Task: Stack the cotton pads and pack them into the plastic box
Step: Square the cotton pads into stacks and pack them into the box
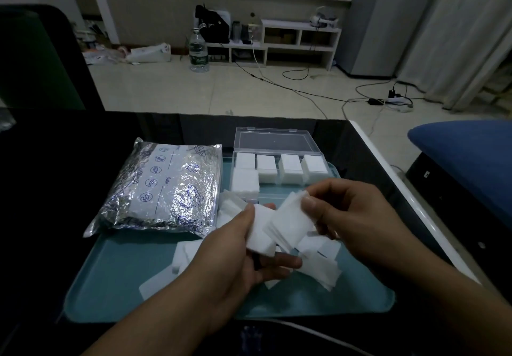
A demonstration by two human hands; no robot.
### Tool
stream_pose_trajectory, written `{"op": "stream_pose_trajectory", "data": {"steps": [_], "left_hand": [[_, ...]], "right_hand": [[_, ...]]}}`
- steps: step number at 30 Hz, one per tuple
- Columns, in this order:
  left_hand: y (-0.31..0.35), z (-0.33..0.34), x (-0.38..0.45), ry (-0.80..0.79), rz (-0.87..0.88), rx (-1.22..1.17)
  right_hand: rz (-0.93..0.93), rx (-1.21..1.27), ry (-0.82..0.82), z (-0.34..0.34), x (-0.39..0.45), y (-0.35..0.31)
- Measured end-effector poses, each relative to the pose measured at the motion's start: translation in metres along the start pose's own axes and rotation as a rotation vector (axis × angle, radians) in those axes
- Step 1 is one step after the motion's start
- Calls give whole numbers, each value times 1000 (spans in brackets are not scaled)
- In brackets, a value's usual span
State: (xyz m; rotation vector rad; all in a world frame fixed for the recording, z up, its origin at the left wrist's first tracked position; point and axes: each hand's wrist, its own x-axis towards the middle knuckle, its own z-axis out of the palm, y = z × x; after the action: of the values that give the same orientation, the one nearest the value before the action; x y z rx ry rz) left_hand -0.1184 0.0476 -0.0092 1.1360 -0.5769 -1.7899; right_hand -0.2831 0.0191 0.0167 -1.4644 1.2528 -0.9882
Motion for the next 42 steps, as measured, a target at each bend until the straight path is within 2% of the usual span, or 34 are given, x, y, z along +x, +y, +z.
{"op": "stream_pose_trajectory", "data": {"steps": [2,5,7,8,10,13,15,21,30,37,39,42], "left_hand": [[-1,3,0,-42,-11,-20],[-5,8,0,-85,-39,-58],[-6,9,2,-48,-35,-110],[-6,8,3,-18,-31,-132],[-6,4,6,32,-27,-158],[-6,0,7,34,-25,-173],[-8,1,6,10,-15,-154],[-10,-6,12,-65,-21,-162],[-10,0,8,-99,-35,-188],[-8,0,4,-132,37,-115],[-5,-2,3,-94,22,-134],[1,-3,2,-47,-4,-160]], "right_hand": [[-15,-41,-23,3,-1,-2],[-97,-341,-35,19,-4,7],[-269,-626,33,24,-6,15],[-325,-684,38,23,-7,15],[-311,-665,-39,19,-10,10],[-262,-713,-292,19,-17,7],[-291,-726,-332,22,-18,12],[-309,-659,-252,18,-17,9],[-334,-634,-261,21,-15,20],[-266,-538,-310,23,-17,16],[-202,-510,-257,10,-12,6],[-108,-547,-24,-23,9,12]]}}
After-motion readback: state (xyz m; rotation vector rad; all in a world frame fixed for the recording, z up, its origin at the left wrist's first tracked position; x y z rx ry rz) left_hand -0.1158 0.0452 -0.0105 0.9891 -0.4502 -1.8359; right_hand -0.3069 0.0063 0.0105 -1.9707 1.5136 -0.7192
